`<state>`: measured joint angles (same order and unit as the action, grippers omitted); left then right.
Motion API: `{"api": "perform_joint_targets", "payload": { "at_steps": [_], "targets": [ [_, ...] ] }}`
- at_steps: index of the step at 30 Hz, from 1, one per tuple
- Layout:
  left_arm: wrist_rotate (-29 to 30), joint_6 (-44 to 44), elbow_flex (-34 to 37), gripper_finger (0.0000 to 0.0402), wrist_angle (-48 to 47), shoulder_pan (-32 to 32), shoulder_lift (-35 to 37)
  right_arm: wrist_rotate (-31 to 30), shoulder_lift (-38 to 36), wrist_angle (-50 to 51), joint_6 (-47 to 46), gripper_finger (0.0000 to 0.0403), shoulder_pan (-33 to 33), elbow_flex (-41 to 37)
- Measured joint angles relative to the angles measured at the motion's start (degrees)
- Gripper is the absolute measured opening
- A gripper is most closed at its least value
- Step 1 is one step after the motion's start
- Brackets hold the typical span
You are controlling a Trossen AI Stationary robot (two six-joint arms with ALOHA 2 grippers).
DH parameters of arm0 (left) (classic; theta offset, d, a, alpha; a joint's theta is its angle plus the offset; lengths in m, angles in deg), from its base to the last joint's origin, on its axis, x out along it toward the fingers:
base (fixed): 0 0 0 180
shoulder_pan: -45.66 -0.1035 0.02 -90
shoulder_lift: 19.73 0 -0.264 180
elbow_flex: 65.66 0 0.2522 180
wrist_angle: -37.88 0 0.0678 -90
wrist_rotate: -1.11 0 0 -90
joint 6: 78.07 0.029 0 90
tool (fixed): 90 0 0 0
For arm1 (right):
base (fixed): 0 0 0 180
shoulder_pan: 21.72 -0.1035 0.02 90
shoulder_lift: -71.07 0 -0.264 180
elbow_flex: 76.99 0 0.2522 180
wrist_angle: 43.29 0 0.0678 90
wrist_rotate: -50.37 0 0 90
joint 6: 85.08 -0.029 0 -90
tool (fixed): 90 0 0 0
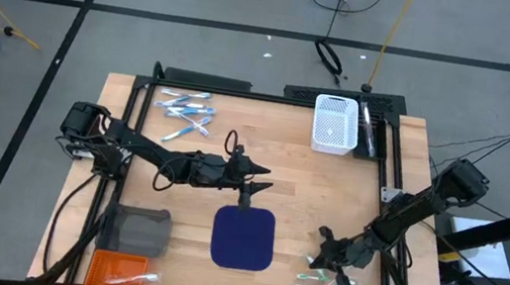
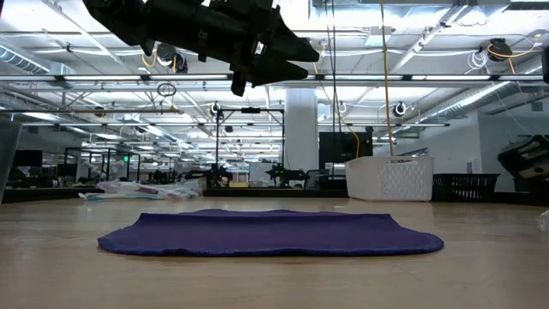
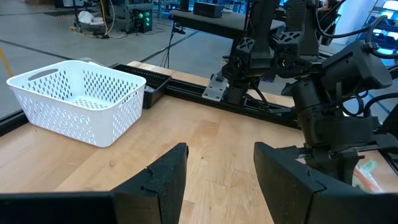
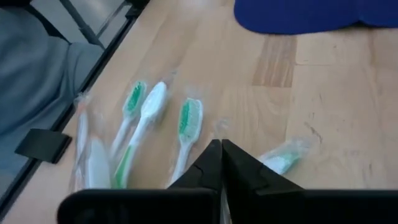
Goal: Pick & Place Toothbrushes
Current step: Put the orange toothbrush into the orange basket
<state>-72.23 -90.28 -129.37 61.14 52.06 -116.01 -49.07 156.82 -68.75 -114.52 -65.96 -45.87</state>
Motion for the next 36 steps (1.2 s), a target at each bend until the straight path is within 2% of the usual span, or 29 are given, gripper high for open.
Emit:
{"api": "perform_joint_targets", "payload": {
  "at_steps": [4,11,14,19,26,36],
  "targets": [
    [0.0,0.0,0.0,0.0189,0.0,0.0,0.0,-1.1,-1.8,1.3,3.9,0.0000,0.7,2.2],
    [0.0,0.0,0.0,0.0189,0.0,0.0,0.0,-4.5,-10.1,10.6,12.6,0.0000,2.0,6.0],
    [0.0,0.0,0.0,0.0189,0.0,0.0,0.0,-8.0,-14.2,14.9,15.7,0.0000,2.7,7.1],
    [0.0,0.0,0.0,0.0189,0.0,0.0,0.0,-14.8,-19.9,15.7,20.3,0.0000,4.2,7.3],
    [-0.1,0.4,0.0,0.0189,0.0,0.0,0.0,-26.4,-25.0,13.9,24.7,0.0000,8.1,7.3],
    [-0.3,0.5,0.0,0.0189,1.4,0.3,0.0,-26.4,-25.9,1.3,32.0,0.0000,15.2,7.3]
  ]
}}
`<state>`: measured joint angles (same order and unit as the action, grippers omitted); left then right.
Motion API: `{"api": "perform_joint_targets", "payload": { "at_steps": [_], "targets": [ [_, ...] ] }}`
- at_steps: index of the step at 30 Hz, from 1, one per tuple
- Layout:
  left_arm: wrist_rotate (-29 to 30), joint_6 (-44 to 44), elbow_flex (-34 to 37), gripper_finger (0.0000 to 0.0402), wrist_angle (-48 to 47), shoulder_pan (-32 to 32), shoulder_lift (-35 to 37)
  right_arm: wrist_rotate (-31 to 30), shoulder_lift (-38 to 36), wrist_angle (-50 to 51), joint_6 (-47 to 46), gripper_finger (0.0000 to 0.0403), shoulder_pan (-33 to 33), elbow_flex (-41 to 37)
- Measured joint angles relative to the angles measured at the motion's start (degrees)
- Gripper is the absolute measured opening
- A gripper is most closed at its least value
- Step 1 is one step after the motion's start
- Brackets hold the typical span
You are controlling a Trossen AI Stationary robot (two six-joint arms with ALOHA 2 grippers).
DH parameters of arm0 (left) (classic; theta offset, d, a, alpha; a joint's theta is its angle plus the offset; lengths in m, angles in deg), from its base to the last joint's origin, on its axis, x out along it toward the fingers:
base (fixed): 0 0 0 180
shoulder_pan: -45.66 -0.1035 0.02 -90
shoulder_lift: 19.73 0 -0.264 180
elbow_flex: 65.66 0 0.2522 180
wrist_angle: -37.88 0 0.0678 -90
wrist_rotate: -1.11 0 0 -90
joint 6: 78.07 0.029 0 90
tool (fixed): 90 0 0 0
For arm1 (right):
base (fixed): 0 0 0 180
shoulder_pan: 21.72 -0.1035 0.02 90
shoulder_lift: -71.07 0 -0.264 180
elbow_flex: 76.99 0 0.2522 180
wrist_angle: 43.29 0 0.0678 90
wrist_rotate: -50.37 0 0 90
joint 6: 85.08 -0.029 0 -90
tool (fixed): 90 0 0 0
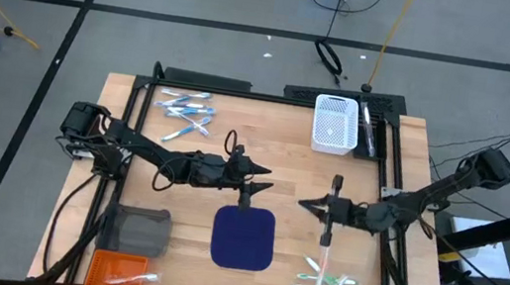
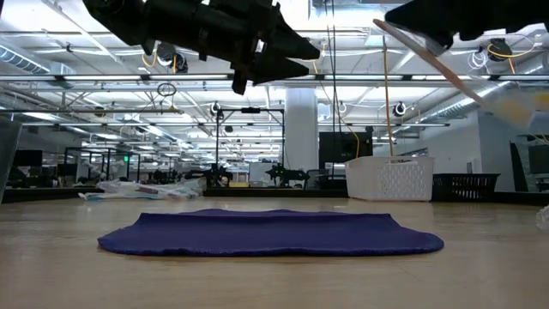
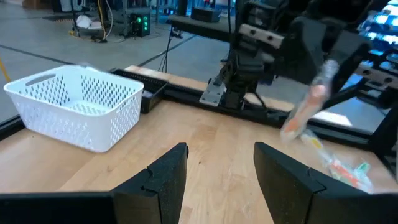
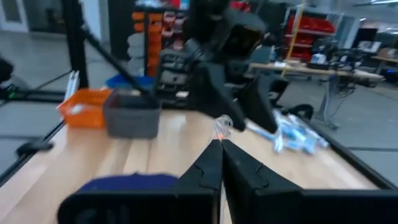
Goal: Pick & Place Toothbrushes
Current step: Put the orange toothbrush into the orange basket
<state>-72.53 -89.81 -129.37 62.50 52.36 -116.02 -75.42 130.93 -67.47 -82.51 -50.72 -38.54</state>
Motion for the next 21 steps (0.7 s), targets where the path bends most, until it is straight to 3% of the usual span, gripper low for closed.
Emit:
{"api": "perform_joint_targets", "payload": {
  "at_steps": [21],
  "targets": [
    [-3.7,4.5,0.0,0.0189,15.7,2.1,-3.1,12.3,4.2,-18.4,3.3,0.0000,9.9,0.0]
  ]
}}
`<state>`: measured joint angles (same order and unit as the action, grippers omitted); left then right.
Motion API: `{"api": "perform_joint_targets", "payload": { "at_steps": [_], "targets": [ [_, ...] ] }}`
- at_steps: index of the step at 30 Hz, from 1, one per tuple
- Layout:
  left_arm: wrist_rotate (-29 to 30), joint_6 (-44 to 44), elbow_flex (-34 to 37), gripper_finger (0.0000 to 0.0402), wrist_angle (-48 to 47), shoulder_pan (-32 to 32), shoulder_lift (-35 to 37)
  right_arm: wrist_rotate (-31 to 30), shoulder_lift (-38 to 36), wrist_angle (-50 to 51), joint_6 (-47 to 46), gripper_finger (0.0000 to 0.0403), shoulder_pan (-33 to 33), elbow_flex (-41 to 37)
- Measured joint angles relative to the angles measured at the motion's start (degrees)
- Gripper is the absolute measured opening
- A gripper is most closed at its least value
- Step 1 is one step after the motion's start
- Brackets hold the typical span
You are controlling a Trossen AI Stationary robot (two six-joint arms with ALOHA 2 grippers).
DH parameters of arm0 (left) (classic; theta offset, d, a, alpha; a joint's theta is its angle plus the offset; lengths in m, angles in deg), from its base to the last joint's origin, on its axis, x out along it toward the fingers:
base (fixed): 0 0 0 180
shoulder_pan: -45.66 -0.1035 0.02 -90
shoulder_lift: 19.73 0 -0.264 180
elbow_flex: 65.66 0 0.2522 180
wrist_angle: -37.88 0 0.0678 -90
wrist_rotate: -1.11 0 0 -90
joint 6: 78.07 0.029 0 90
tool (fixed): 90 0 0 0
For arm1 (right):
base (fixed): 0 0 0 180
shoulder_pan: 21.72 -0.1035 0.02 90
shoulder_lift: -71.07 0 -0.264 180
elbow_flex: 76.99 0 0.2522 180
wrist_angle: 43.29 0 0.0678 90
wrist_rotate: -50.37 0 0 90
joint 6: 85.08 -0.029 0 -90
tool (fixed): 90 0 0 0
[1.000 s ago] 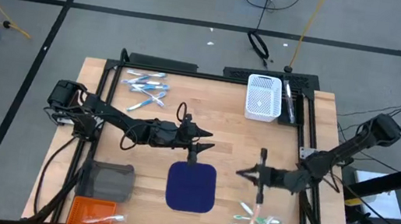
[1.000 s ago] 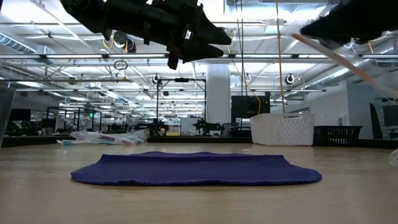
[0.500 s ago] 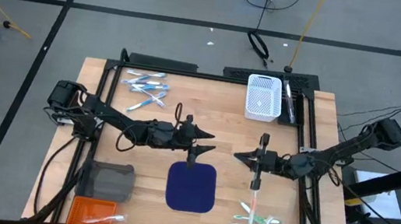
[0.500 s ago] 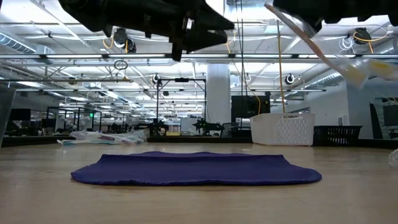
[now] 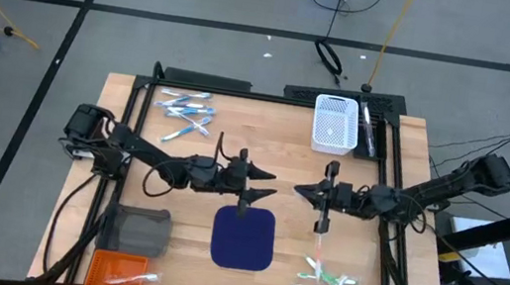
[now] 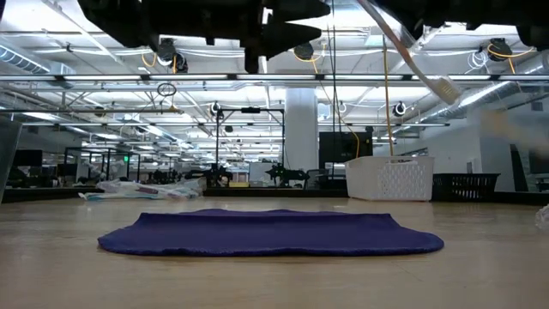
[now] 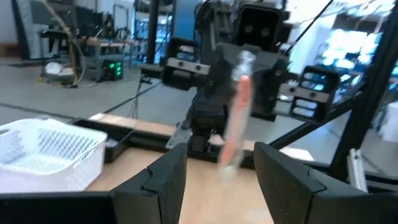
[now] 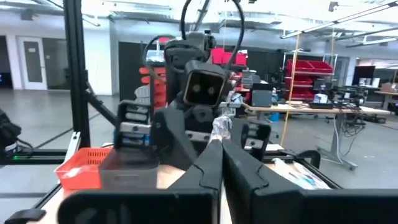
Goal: Pick & Place Toothbrushes
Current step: Put the orange toothbrush into the orange basket
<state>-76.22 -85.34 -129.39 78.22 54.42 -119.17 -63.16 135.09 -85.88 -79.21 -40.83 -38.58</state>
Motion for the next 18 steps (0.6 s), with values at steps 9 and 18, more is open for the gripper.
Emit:
{"api": "perform_joint_targets", "payload": {
  "at_steps": [9,18],
  "targets": [
    [-0.7,0.6,-6.2,0.0188,7.6,-0.4,-10.2,1.3,0.4,-2.3,0.8,0.0000,0.8,0.0],
    [-1.9,2.7,-15.4,0.0188,4.9,-0.5,-16.0,1.3,0.4,-2.1,0.8,0.0000,0.8,0.0]
  ]
}}
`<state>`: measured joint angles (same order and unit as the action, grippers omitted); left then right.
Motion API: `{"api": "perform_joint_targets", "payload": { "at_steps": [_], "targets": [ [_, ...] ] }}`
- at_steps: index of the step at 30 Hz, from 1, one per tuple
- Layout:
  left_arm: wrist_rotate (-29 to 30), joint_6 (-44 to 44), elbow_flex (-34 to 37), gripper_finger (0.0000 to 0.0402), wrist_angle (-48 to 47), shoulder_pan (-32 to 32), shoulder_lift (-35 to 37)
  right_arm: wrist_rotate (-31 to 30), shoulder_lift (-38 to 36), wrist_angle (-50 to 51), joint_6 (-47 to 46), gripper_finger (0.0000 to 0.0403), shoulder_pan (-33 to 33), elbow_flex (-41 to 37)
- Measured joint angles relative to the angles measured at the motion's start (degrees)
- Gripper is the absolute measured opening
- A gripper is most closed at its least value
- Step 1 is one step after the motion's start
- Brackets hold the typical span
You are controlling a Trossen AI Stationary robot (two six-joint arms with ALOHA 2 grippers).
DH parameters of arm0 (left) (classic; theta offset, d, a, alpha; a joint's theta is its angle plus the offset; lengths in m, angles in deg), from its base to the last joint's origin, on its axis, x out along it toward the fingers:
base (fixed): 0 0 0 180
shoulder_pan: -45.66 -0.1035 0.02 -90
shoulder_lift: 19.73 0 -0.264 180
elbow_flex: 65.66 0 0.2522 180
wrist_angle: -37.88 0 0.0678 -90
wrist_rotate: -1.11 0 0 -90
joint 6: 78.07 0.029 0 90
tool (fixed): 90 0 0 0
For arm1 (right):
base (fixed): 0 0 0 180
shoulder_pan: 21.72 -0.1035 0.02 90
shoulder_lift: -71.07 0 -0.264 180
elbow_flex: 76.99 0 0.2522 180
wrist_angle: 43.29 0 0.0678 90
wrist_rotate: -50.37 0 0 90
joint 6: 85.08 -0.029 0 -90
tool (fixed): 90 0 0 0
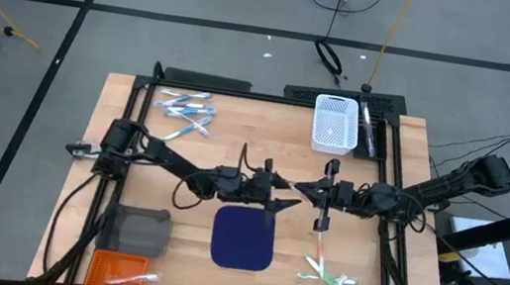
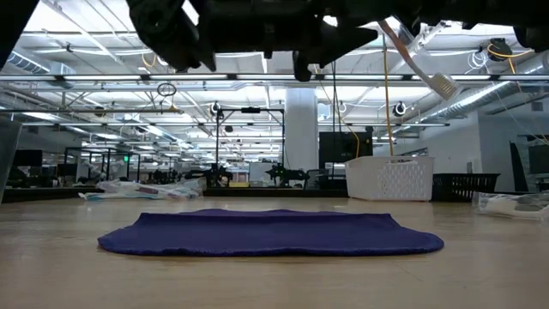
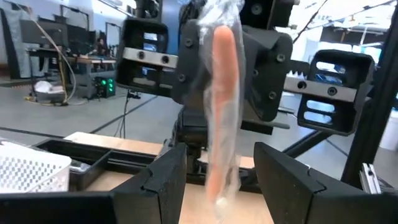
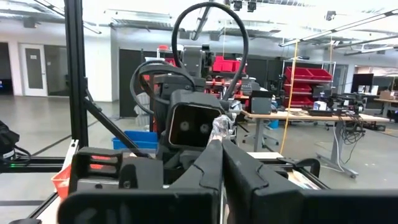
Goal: Pick & Place Toothbrushes
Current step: Put the orange toothbrush into the orange basket
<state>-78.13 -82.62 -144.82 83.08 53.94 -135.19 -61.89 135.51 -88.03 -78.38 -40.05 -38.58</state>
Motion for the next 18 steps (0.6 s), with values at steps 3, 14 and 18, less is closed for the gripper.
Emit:
{"api": "perform_joint_targets", "payload": {
  "at_steps": [3,14,18],
  "targets": [
    [-0.8,0.3,-1.4,0.0188,-1.9,0.0,0.1,0.0,0.0,0.0,0.0,0.0000,0.0,0.0],
    [-1.0,1.4,-1.6,0.0044,-4.3,0.0,0.1,0.0,0.0,-0.3,0.0,0.0000,0.0,0.0],
    [-2.2,1.5,-1.6,0.0015,-4.4,-0.1,0.1,0.1,0.0,0.0,0.0,0.0000,0.0,0.0]
  ]
}}
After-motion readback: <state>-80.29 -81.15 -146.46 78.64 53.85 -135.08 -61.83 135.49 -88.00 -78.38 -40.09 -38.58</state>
